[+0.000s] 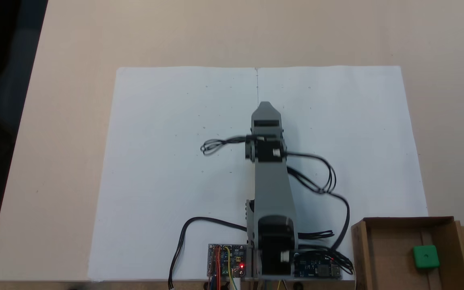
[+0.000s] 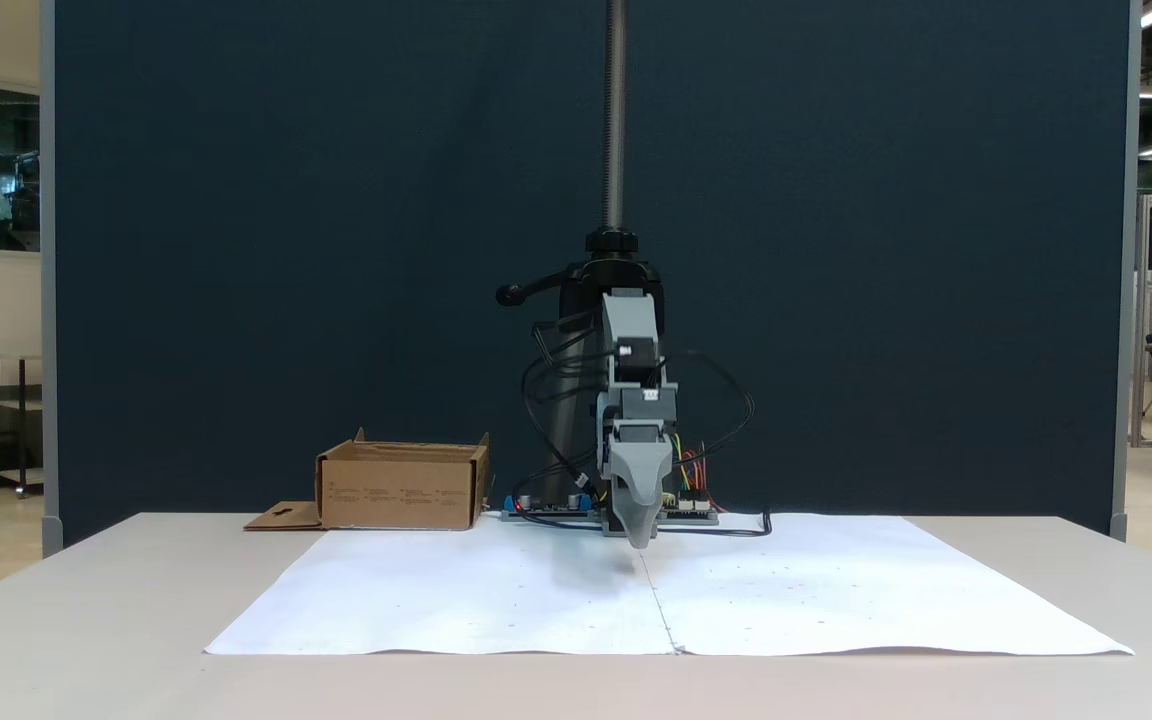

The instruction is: Grasp a green dice and put it in the bin.

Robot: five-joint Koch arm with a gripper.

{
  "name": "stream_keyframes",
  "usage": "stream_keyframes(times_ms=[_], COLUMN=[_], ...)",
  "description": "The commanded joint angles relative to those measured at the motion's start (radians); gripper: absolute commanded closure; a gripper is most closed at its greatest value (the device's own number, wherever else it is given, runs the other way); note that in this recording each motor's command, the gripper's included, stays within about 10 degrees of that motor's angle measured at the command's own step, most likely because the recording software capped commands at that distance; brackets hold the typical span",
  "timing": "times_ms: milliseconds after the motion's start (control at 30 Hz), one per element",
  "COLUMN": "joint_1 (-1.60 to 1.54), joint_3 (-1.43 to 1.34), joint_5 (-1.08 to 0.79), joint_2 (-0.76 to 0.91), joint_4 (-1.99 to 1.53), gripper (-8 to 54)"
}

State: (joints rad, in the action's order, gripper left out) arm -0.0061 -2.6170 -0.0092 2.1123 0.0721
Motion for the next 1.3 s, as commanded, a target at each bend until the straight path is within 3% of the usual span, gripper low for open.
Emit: stream_keyframes(times_ms=[0,367,733,1267], joint_1=[0.008,0.023,0.023,0.038], joint_3=[-0.015,-0.281,-0.497,-0.512], joint_5=[0.029,0.035,0.029,0.02], joint_2=[0.055,0.238,0.244,0.252], joint_4=[0.167,0.549,0.9,1.266], gripper=[1.1,0.4,0.3,-0.4])
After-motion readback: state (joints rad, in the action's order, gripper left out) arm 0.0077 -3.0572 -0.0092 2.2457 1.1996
